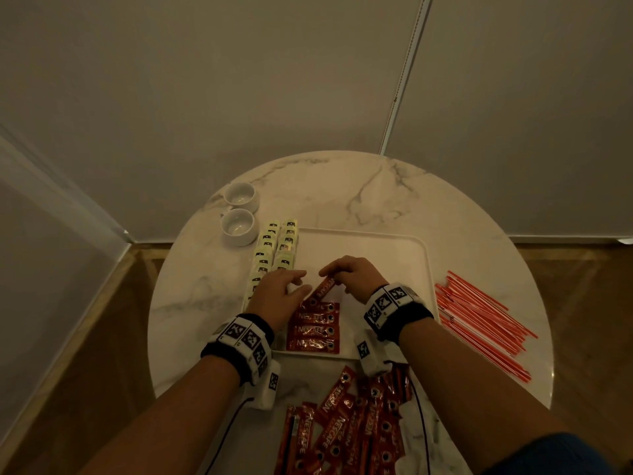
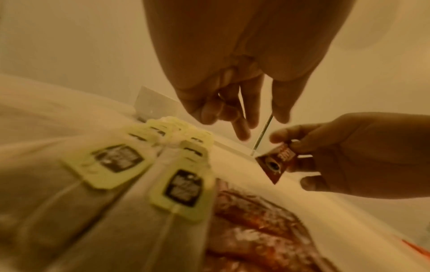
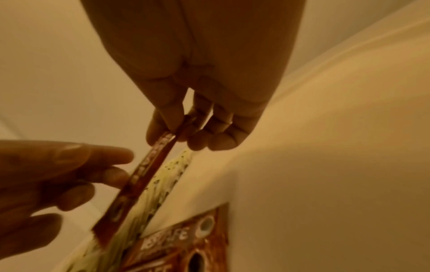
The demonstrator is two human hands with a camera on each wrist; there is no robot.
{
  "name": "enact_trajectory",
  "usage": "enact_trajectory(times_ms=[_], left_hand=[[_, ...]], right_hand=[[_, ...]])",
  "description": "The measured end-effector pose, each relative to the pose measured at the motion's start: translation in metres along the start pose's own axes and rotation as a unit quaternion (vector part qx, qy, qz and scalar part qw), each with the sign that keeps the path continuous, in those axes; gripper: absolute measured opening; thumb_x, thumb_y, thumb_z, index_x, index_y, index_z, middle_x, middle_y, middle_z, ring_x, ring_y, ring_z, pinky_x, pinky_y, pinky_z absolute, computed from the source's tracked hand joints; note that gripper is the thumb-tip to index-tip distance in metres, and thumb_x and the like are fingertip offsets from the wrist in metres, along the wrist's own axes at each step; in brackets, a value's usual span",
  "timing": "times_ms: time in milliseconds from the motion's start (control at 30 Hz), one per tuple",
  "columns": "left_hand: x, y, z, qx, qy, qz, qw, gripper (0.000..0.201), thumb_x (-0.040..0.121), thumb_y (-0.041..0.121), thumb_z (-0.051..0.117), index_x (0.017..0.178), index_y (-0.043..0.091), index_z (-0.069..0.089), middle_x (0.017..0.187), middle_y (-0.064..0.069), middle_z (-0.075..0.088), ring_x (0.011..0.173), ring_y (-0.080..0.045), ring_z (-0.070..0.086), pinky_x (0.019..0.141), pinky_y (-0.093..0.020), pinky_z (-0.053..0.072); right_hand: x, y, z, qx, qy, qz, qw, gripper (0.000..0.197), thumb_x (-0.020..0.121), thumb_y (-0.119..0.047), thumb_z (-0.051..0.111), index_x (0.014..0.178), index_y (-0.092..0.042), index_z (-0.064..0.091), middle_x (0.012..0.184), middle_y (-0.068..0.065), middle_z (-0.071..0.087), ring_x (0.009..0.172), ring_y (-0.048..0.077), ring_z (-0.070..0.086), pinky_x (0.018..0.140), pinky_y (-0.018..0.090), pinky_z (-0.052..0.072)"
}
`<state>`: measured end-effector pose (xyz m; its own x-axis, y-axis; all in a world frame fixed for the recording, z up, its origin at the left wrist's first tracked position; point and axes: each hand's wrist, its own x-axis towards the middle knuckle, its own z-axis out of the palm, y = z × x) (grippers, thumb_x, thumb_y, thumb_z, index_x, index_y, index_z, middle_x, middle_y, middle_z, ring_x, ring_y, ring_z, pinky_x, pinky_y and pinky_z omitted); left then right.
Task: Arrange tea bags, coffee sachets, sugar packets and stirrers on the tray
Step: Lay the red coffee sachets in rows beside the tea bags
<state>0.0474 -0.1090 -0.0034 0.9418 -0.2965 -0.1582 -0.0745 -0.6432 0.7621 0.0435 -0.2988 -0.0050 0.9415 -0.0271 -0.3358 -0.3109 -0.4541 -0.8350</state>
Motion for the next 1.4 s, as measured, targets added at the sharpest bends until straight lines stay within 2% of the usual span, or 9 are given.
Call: enact_trajectory(times_ms=[133,267,400,600,700,800,900,1067,1400], left_hand=[[0.003,0.013,0.003,-0.119,-0.032,-0.057,0.991,0.033,0.087,0.018,0.065,0.120,0.018,0.063,0.091,-0.004,0.070,0.084,-0.016,0.066,0.081,-0.030,0.054],[0.006,0.016,0.003,-0.207,-0.041,-0.094,0.973,0.033,0.087,0.015,0.063,0.119,0.020,0.061,0.083,-0.009,0.068,0.074,-0.024,0.064,0.068,-0.032,0.052],[0.003,0.016,0.004,-0.225,-0.071,-0.093,0.967,0.016,0.085,0.019,0.067,0.099,0.028,0.066,0.091,-0.004,0.072,0.084,-0.020,0.069,0.080,-0.037,0.056],[0.004,0.014,0.004,-0.312,0.024,-0.133,0.941,0.044,0.084,0.010,0.068,0.120,0.026,0.050,0.094,-0.009,0.068,0.075,-0.018,0.070,0.063,-0.028,0.055],[0.007,0.011,0.003,-0.347,0.060,-0.148,0.924,0.043,0.085,0.005,0.065,0.120,0.022,0.046,0.092,-0.009,0.068,0.071,-0.017,0.069,0.055,-0.025,0.052],[0.008,0.006,0.002,-0.282,0.078,-0.152,0.944,0.036,0.088,0.007,0.061,0.119,0.020,0.049,0.098,-0.002,0.066,0.079,-0.017,0.066,0.059,-0.026,0.053],[0.005,-0.001,0.001,-0.187,0.115,-0.128,0.967,0.028,0.089,0.009,0.054,0.112,0.025,0.057,0.106,0.002,0.063,0.079,-0.014,0.059,0.062,-0.025,0.049],[0.007,-0.013,0.003,-0.002,0.062,-0.042,0.997,0.035,0.089,0.004,0.047,0.113,0.021,0.065,0.123,0.000,0.057,0.111,-0.017,0.042,0.101,-0.029,0.032],[0.001,-0.012,0.012,0.232,-0.061,0.036,0.970,0.041,0.093,0.018,0.048,0.131,0.031,0.055,0.139,0.011,0.046,0.120,-0.019,0.032,0.110,-0.040,0.028]], right_hand=[[-0.002,-0.012,0.003,0.025,-0.009,-0.068,0.997,0.032,0.091,0.000,0.052,0.116,-0.015,0.065,0.090,-0.004,0.062,0.078,0.000,0.056,0.062,0.006,0.042],[-0.005,-0.011,0.010,0.123,0.020,-0.068,0.990,0.030,0.090,-0.004,0.059,0.116,-0.019,0.059,0.089,0.008,0.066,0.080,0.017,0.062,0.064,0.022,0.052],[-0.009,-0.011,0.014,0.121,0.027,-0.078,0.989,0.034,0.085,-0.003,0.066,0.114,-0.018,0.058,0.080,0.004,0.064,0.072,0.016,0.060,0.065,0.026,0.052],[-0.012,-0.006,0.016,0.116,0.011,0.017,0.993,0.036,0.080,-0.027,0.075,0.107,-0.017,0.055,0.093,0.006,0.069,0.078,0.017,0.066,0.061,0.024,0.050],[-0.013,0.000,0.014,0.144,-0.016,0.023,0.989,0.020,0.084,-0.009,0.069,0.097,-0.010,0.054,0.080,0.009,0.068,0.065,0.017,0.063,0.051,0.019,0.046],[-0.007,0.007,0.010,0.110,0.039,0.019,0.993,0.011,0.083,-0.002,0.066,0.091,-0.006,0.061,0.076,0.007,0.068,0.060,0.013,0.058,0.050,0.015,0.045],[0.003,0.016,0.010,0.040,0.044,0.033,0.998,0.010,0.083,-0.005,0.065,0.083,-0.016,0.065,0.075,0.003,0.070,0.069,0.015,0.062,0.069,0.030,0.054],[0.010,0.025,0.011,-0.052,0.016,0.061,0.997,0.012,0.086,-0.013,0.066,0.095,-0.020,0.068,0.086,0.003,0.070,0.076,0.012,0.061,0.074,0.026,0.046],[0.015,0.026,0.018,-0.196,0.017,0.047,0.979,0.014,0.085,-0.019,0.065,0.096,-0.019,0.073,0.098,-0.001,0.061,0.088,0.011,0.054,0.076,0.022,0.040]])
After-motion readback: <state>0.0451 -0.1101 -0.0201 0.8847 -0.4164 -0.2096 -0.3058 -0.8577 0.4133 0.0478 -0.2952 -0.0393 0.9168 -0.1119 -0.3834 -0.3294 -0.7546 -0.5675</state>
